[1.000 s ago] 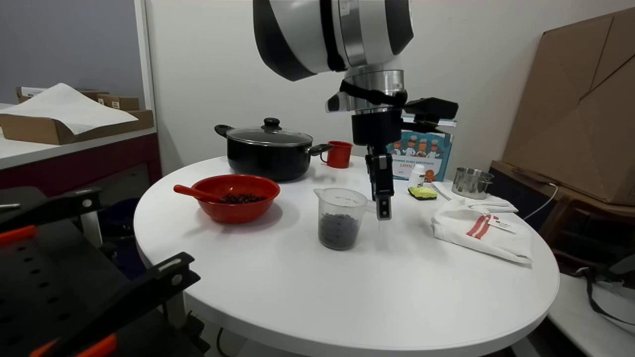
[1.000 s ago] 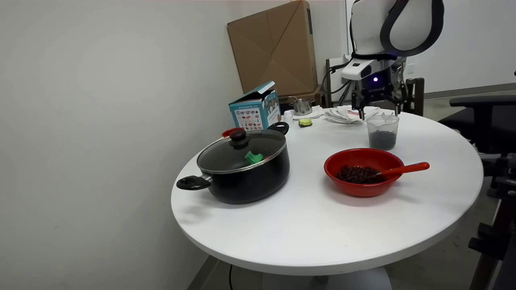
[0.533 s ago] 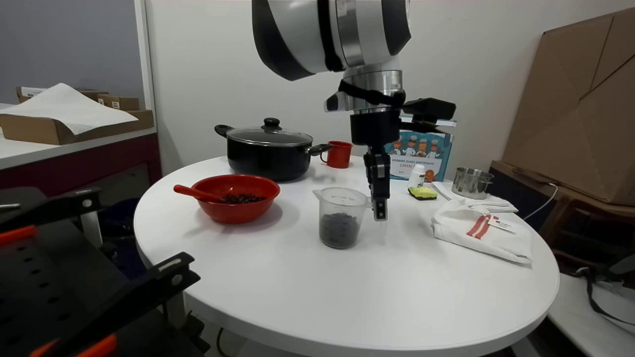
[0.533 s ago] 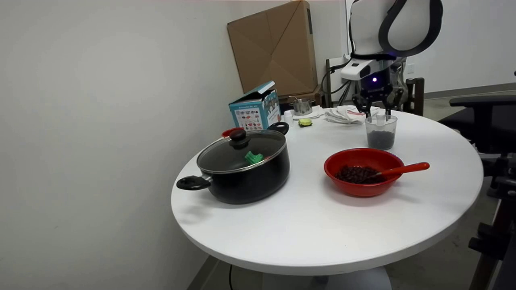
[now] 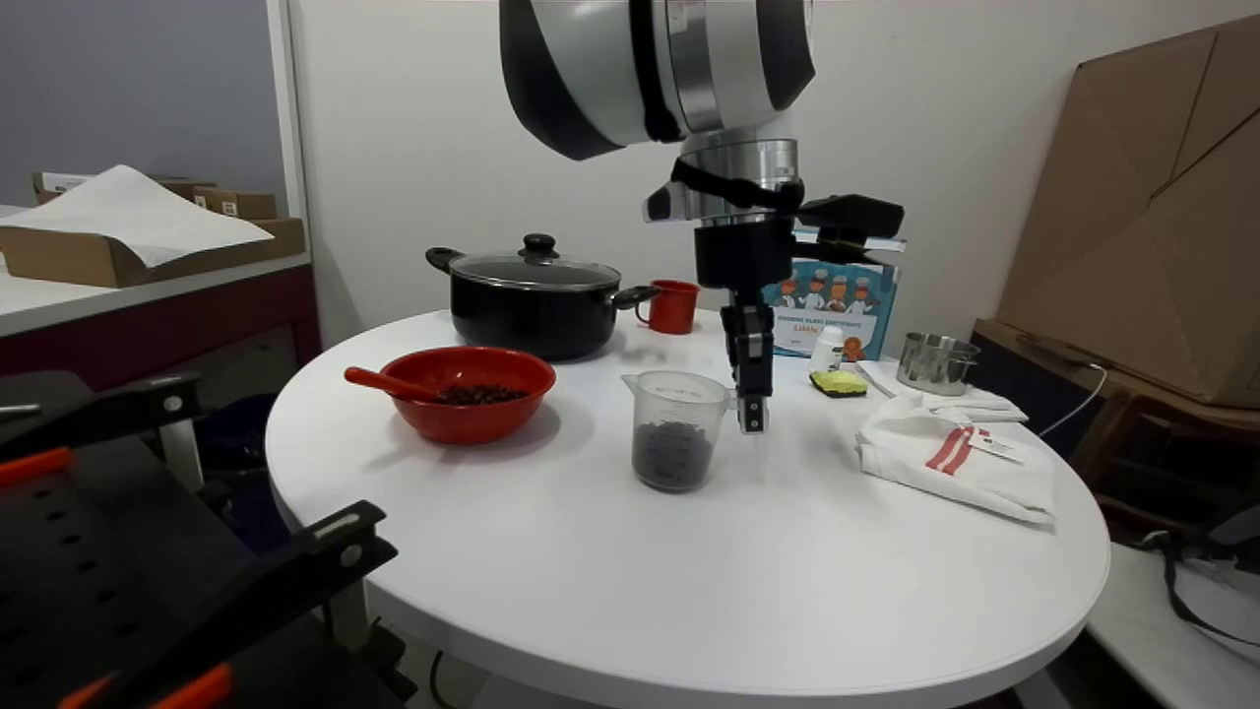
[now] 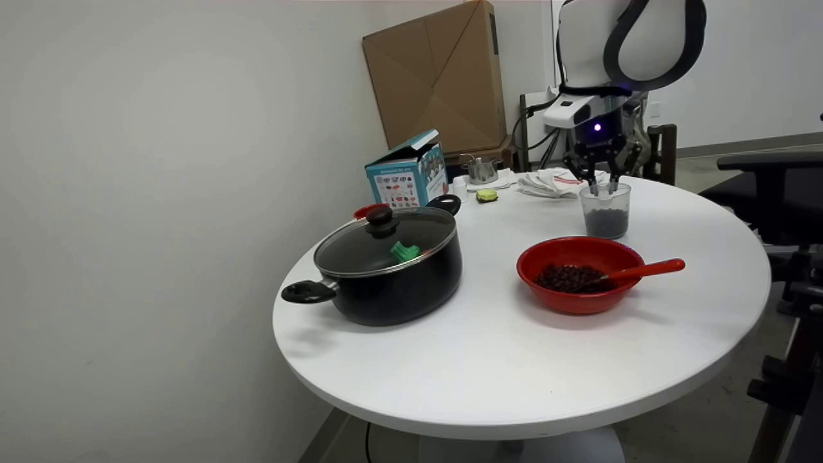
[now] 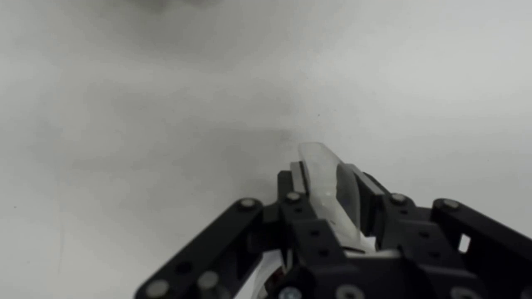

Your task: Pour the contents in the jug into the red bowl.

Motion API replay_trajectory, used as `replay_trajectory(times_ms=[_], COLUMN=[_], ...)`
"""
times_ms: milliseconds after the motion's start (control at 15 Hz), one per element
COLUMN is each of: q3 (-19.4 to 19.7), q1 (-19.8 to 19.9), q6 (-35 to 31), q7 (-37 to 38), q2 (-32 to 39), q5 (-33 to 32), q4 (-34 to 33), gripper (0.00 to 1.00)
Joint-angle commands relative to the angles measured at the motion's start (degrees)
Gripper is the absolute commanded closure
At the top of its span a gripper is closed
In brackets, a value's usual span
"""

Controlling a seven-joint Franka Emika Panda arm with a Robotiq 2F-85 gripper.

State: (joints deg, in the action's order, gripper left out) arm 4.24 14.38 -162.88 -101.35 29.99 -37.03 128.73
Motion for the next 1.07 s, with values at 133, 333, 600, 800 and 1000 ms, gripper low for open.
replay_trajectory(times_ms=[133, 333, 600, 800, 1000], q3=[-0.32, -0.66, -0.24, 0.49, 1.71], q1=[-0.20, -0.80, -2.33, -4.44, -7.48], q6=[0.39, 0.92, 1.45, 2.67, 4.79], q7=[-2.50, -3.00, -2.33, -0.79, 1.66], q2=[-0.85, -1.78, -3.26, -5.07, -7.49], q5=[1.33, 1.13, 0.81, 0.05, -1.60], q4=[0.68, 1.14, 1.04, 0.72, 0.69], gripper=[0.85, 0.85, 0.85, 0.86, 0.86])
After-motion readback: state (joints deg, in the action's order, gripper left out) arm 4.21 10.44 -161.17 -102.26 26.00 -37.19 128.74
